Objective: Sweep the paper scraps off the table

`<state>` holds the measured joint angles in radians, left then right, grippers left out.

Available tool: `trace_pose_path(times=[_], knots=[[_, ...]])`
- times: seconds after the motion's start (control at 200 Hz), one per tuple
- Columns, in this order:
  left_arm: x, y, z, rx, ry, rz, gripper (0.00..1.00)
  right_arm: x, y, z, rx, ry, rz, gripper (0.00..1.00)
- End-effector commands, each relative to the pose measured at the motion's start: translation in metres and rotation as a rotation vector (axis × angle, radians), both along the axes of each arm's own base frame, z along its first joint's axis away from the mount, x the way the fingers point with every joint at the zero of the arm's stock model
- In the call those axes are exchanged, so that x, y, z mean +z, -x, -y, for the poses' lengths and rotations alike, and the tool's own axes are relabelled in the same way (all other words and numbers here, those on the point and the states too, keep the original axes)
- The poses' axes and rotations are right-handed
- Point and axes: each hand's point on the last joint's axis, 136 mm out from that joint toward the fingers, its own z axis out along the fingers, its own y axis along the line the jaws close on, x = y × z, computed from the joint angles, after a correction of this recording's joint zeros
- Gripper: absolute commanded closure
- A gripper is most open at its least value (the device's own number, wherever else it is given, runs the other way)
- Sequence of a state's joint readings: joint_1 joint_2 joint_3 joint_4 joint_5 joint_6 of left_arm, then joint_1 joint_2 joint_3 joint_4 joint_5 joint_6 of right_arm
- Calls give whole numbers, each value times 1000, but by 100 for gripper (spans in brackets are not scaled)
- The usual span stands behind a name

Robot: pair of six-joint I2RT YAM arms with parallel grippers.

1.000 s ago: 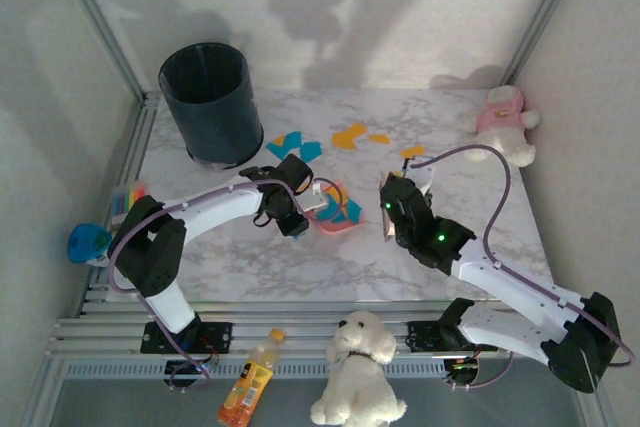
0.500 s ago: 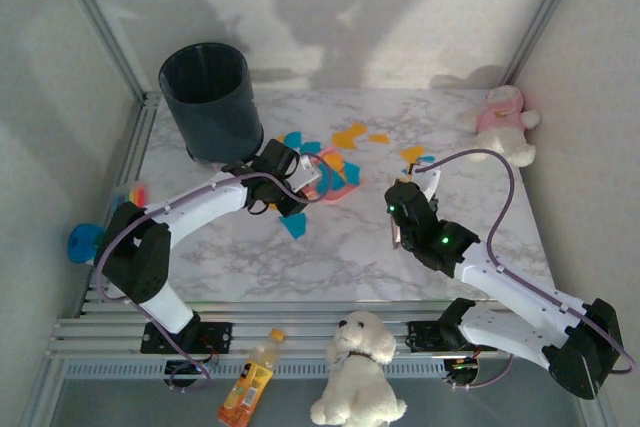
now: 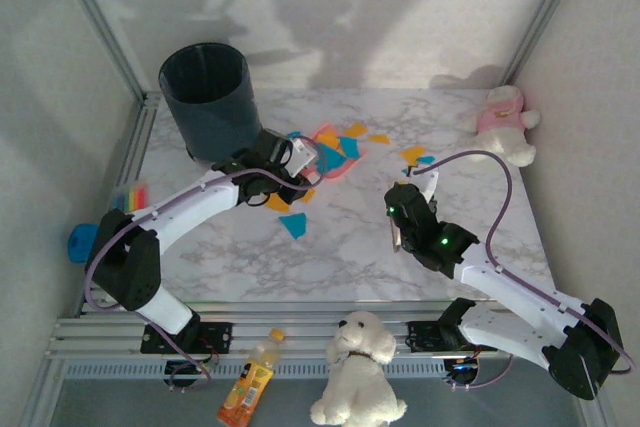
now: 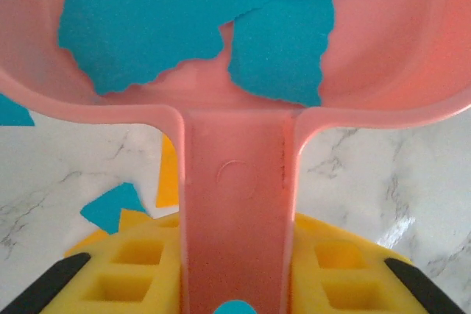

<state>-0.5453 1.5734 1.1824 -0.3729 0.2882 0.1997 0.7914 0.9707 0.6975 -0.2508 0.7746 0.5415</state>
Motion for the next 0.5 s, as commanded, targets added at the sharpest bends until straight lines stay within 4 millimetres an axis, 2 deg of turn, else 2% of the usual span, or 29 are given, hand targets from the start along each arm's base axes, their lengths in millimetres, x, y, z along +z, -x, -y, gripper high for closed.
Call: trace_pose_path(times=[0.0, 0.29, 0.496], knots=[[39, -27, 3, 110, 113, 54, 100, 3, -3, -2, 3, -10, 17, 100], [64, -46, 3, 152, 190, 67, 100, -2, -5, -4, 11, -3, 0, 100], [94, -53, -1, 164, 267, 88, 100, -3, -7, -6, 16, -5, -3, 100]])
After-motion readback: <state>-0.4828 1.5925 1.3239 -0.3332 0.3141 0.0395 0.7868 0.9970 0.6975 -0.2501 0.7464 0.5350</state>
